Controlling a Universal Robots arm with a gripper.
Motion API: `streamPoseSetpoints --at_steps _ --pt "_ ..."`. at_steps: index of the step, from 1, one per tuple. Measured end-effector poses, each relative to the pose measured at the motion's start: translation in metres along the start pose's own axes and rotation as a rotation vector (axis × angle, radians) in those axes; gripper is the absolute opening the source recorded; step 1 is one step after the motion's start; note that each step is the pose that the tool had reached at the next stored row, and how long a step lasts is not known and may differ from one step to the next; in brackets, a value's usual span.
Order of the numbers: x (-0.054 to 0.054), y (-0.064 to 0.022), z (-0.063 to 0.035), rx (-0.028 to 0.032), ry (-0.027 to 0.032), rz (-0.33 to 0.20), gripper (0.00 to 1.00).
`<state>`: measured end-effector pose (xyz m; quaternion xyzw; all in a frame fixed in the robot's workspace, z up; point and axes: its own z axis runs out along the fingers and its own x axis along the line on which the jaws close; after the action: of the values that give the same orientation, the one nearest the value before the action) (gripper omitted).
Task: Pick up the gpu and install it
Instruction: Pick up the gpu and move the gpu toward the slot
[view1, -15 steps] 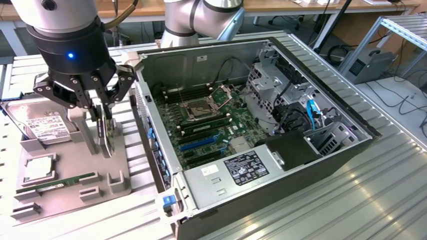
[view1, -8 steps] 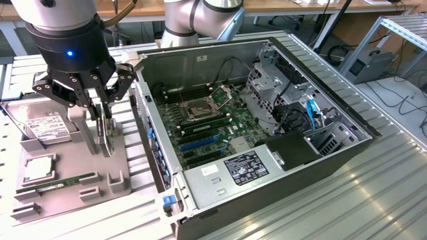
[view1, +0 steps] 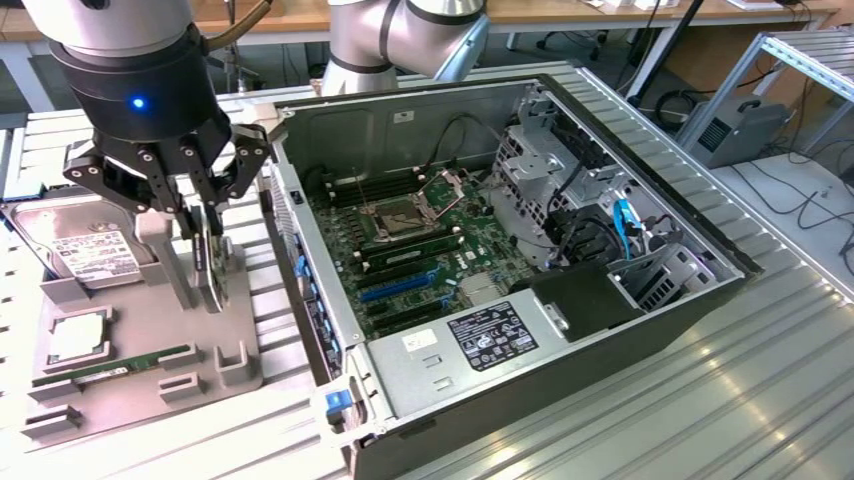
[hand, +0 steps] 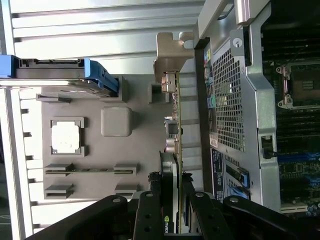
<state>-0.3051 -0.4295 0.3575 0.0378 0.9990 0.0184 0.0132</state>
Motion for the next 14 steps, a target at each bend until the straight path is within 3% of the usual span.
streamPoseSetpoints --at_steps 14 --pt "-0.0001 0.0002 -0.0043 0.0001 0.0000 0.000 0.27"
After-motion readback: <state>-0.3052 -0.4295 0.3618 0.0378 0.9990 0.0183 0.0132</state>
